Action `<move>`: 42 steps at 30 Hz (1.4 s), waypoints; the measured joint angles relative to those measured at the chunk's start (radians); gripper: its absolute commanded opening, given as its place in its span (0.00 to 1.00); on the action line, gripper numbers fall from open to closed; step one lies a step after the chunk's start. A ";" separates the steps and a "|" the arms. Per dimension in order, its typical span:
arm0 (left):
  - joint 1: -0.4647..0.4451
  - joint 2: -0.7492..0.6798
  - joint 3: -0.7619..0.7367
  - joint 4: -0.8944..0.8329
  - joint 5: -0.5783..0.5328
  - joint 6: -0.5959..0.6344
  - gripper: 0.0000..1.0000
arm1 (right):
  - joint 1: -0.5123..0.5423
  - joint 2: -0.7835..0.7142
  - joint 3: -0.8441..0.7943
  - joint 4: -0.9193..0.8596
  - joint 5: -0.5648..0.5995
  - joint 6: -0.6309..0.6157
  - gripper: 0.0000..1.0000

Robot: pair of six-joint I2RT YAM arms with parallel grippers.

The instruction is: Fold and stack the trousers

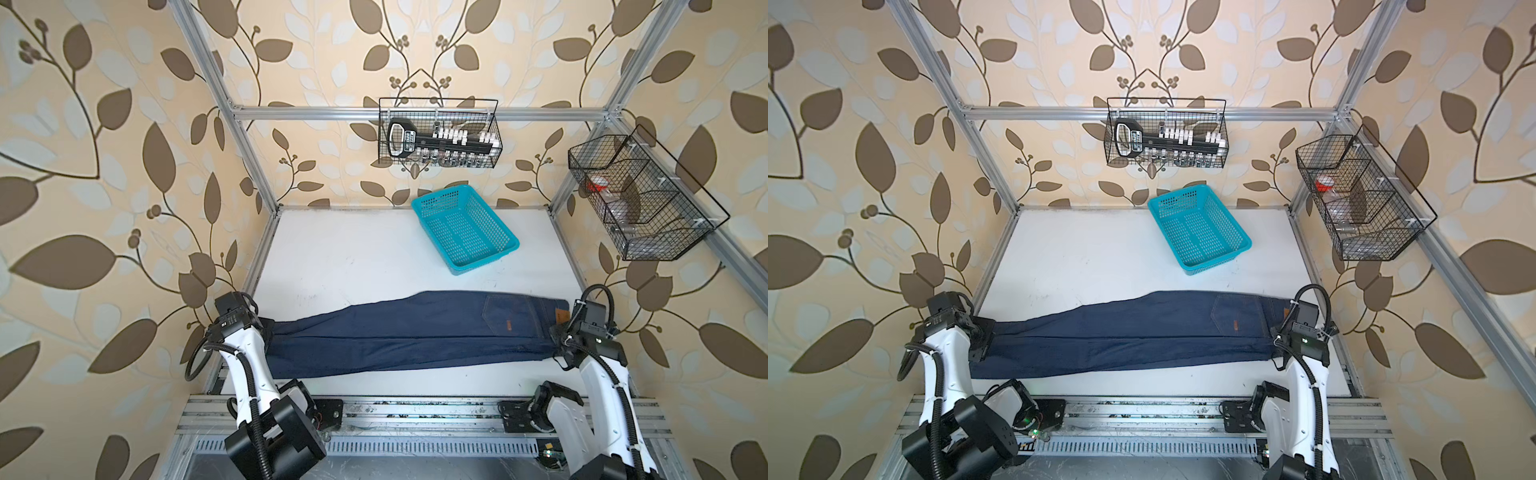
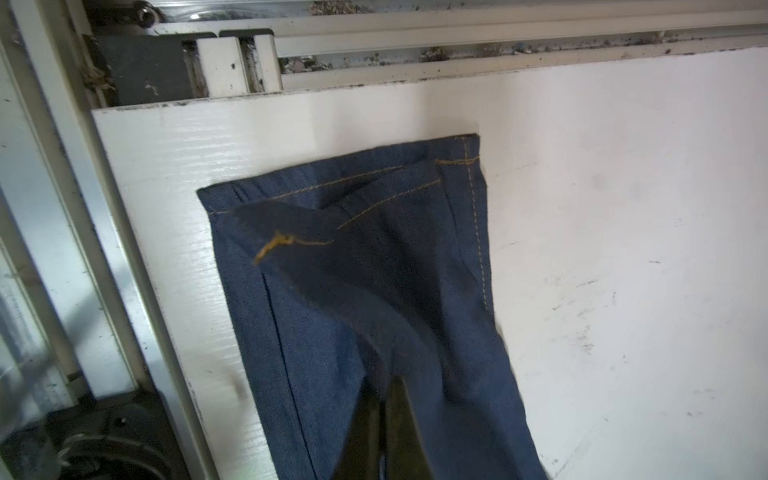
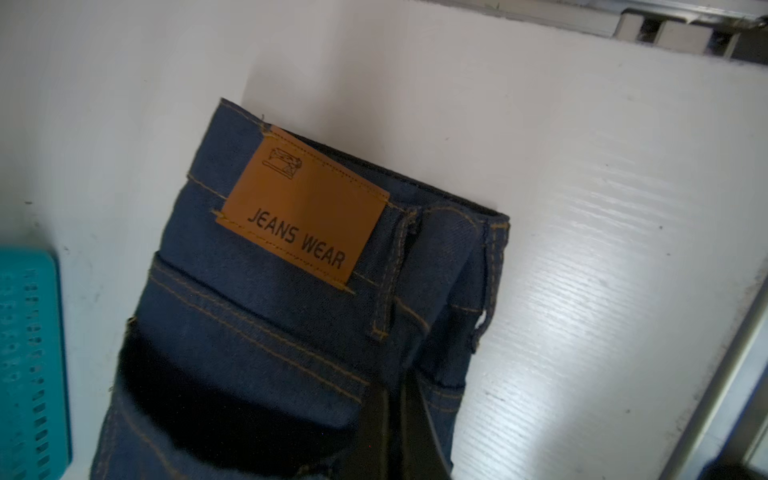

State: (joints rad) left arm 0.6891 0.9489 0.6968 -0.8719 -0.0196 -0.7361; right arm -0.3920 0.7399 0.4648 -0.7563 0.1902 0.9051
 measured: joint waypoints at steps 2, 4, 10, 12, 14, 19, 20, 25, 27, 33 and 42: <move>0.000 -0.001 -0.010 0.006 -0.011 -0.013 0.00 | 0.000 0.003 -0.026 0.000 0.003 0.000 0.09; 0.000 0.000 -0.038 0.013 -0.019 -0.042 0.00 | 0.005 0.011 -0.036 -0.003 0.013 0.000 0.10; 0.005 0.000 -0.107 0.008 -0.068 -0.136 0.00 | 0.024 0.007 -0.016 -0.030 0.074 0.005 0.17; 0.006 -0.007 -0.109 0.010 -0.081 -0.167 0.00 | 0.032 0.006 0.008 -0.049 0.099 0.021 0.29; 0.006 -0.013 -0.109 0.011 -0.091 -0.188 0.05 | 0.040 0.006 0.037 -0.062 0.117 0.034 0.33; 0.006 -0.014 -0.108 0.008 -0.122 -0.207 0.25 | 0.060 0.022 0.139 -0.100 0.160 0.061 0.50; 0.006 -0.016 -0.106 0.007 -0.127 -0.213 0.27 | 0.064 0.024 0.158 -0.106 0.173 0.056 0.52; 0.006 -0.018 -0.048 -0.010 -0.124 -0.206 0.43 | 0.085 0.031 0.230 -0.090 0.190 0.009 0.54; 0.006 -0.010 -0.012 0.002 -0.084 -0.195 0.51 | 0.102 0.045 0.250 -0.061 0.185 -0.025 0.54; -0.043 0.064 0.026 0.068 0.059 -0.152 0.60 | 0.248 0.107 0.257 0.044 0.139 -0.098 0.56; -0.174 0.064 0.084 -0.007 0.000 -0.130 0.66 | 0.478 0.126 0.065 0.124 0.127 -0.087 0.56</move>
State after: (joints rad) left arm 0.5156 1.0130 0.7803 -0.8791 -0.0196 -0.8665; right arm 0.0864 0.8658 0.5297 -0.6323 0.3168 0.8177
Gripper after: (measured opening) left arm 0.643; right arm 0.559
